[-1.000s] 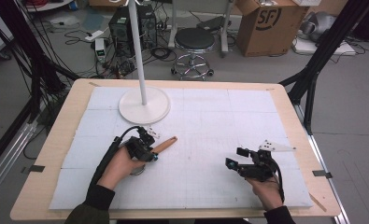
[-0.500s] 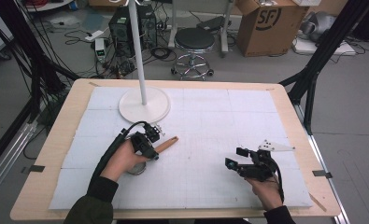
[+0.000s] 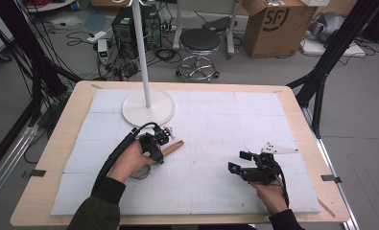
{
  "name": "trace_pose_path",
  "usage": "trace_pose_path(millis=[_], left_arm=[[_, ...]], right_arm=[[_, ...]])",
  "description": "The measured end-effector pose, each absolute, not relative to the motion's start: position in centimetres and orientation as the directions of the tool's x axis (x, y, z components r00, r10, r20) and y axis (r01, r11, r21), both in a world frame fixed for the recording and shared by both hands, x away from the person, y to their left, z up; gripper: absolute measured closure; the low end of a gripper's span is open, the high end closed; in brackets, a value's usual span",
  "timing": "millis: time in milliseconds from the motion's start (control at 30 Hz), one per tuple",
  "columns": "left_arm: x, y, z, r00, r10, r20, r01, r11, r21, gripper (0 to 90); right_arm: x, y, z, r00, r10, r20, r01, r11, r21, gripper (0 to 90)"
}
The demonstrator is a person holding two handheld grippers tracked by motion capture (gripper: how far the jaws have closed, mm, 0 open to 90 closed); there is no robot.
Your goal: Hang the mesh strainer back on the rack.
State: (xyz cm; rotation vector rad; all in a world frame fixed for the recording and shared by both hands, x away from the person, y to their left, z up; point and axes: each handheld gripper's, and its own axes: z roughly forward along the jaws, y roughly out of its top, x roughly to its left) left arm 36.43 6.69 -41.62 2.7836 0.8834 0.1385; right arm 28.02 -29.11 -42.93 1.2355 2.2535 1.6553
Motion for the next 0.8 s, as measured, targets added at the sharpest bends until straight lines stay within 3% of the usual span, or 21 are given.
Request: trace_pose_path(millis=[233, 433, 800], left_arm=[[35.8, 7.7, -41.8, 0.815, 0.58, 0.021, 0.544, -0.777, 0.316, 69.1], [34.4, 9.9, -42.6, 0.805, 0.594, 0.001, 0.516, -0.7, 0.495, 69.4], [34.1, 12.1, -41.4, 0.784, 0.619, -0.034, 0.511, -0.614, 0.602, 69.3]], right_arm=[[27.9, -29.0, -42.7, -0.67, 0.641, 0.375, 0.54, 0.075, 0.838, 15.4], [28.1, -29.3, -42.6, -0.654, 0.65, 0.387, 0.54, 0.044, 0.84, 15.5], [27.9, -29.4, -42.4, -0.652, 0.655, 0.382, 0.536, 0.041, 0.843, 15.5]])
